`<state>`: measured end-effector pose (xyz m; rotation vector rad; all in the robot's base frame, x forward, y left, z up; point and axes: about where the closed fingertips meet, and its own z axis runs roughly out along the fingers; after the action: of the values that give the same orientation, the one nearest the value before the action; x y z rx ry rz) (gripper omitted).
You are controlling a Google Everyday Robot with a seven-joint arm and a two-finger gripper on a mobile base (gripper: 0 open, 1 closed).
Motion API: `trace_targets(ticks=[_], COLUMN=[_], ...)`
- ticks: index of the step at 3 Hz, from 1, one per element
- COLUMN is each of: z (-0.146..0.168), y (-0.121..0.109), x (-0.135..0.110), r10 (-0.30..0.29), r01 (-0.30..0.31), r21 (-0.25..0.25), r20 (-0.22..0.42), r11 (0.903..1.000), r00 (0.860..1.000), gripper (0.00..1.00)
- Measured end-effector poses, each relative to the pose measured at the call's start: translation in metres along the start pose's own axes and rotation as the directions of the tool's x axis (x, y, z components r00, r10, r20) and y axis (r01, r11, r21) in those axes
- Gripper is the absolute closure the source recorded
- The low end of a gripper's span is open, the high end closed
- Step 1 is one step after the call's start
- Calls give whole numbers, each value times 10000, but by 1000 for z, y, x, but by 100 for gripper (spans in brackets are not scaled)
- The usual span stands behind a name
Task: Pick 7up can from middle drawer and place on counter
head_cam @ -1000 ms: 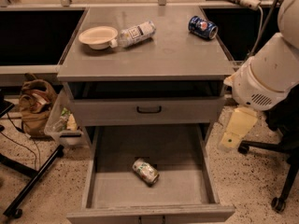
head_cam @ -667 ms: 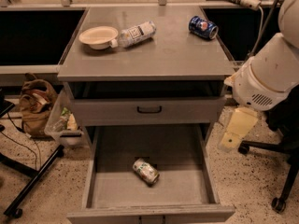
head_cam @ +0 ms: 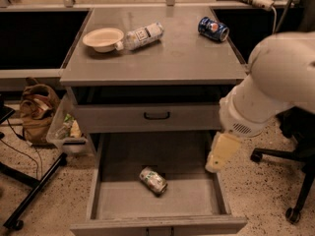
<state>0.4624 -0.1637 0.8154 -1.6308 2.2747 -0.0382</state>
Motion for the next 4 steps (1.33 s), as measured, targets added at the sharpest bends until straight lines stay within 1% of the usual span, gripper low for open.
trace_targets(ticks=[1,2,3,4], z=[61,114,148,148], y=[5,15,27,27], x=[-19,-37,-49,-49], r10=[37,143,-16,-16], r01=[-43,-132,100,100], r21=[163,-154,-808,-808], r20=[330,780,1029,1029], r11=[9999,9998,9967,9967], r00=[9994,9969,9947,9947], gripper=[0,0,0,0])
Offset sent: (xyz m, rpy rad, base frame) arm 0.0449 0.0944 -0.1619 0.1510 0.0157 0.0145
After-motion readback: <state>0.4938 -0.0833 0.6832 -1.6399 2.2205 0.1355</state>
